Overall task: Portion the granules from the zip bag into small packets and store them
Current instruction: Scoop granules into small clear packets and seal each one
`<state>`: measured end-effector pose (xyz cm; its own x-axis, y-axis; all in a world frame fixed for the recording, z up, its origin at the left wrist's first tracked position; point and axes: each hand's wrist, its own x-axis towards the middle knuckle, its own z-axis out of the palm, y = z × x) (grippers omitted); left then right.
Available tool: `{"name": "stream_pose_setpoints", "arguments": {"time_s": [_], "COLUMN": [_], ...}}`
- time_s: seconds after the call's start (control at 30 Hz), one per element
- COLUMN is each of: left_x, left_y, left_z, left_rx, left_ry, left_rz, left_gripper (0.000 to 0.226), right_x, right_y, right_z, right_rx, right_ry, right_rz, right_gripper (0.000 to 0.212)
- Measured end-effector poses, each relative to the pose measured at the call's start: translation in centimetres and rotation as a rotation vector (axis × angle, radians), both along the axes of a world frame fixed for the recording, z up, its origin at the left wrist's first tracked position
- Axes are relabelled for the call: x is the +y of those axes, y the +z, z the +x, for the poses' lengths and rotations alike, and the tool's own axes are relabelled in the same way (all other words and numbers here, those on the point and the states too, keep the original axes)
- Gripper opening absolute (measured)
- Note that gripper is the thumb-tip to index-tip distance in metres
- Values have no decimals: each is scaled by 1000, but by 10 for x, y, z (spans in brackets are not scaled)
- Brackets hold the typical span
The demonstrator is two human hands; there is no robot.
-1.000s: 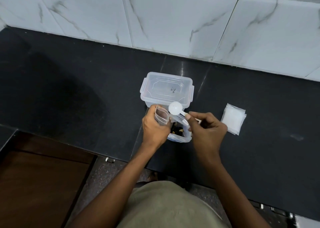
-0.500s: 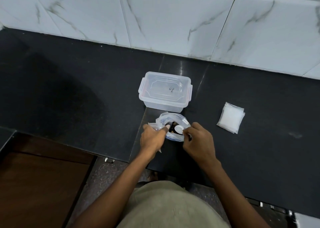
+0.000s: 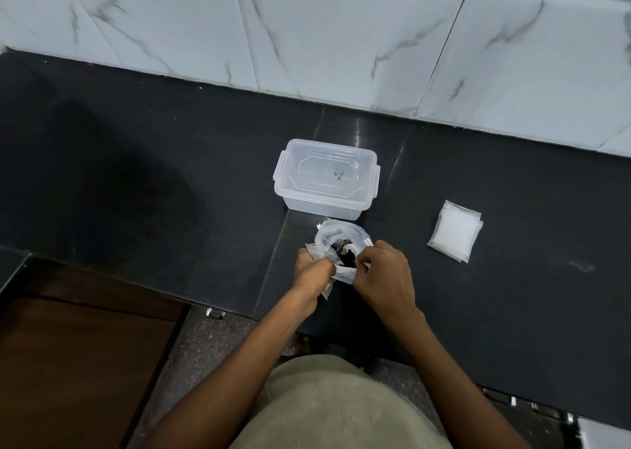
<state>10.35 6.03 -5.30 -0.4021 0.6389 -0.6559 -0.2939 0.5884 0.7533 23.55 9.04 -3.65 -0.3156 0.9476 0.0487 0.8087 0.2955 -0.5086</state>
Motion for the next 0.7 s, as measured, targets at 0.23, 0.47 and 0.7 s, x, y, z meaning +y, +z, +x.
{"name": "stream_pose_setpoints", "arguments": {"time_s": [0.23, 0.47, 0.7], "left_x": [1, -1, 0], "left_y": [0, -6, -7], "left_z": [-2, -6, -10], "left_rx": [-33, -7, 28], "left_ry": [0, -45, -24], "left_rz": [45, 62, 58], "left_gripper": [40, 39, 35], "right_x": [4, 6, 5], "right_y": [8, 3, 4], "right_z": [2, 13, 10], "right_rx": [246, 518, 603], "right_ry": [-169, -492, -509], "right_rz": [-232, -447, -476], "right_gripper": [7, 10, 10]}}
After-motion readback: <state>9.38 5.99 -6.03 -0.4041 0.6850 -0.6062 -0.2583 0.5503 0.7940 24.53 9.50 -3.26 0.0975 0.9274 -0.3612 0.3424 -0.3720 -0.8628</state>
